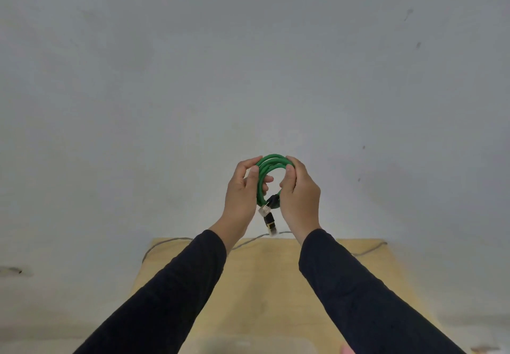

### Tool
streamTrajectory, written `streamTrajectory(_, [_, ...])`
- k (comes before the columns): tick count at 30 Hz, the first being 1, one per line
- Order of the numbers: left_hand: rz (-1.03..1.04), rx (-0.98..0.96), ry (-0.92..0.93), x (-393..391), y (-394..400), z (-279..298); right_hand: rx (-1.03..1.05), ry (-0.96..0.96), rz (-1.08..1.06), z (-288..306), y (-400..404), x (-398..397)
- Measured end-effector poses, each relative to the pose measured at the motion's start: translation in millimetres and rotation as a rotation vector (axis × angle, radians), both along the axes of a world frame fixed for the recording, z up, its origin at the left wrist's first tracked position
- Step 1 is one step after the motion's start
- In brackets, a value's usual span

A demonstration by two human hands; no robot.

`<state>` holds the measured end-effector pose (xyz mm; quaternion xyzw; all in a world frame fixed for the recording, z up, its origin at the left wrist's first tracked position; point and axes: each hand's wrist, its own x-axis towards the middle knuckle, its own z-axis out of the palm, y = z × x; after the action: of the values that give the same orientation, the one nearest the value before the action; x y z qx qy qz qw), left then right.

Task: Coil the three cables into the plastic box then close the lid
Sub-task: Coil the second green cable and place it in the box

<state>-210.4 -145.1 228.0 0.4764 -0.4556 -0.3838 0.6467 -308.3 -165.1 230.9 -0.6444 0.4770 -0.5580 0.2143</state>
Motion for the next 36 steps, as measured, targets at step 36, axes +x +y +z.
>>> streamTrajectory(36, [0.074,0.694,-0.244,-58,166,-241,0.844,0.122,0.000,-228,172,-62])
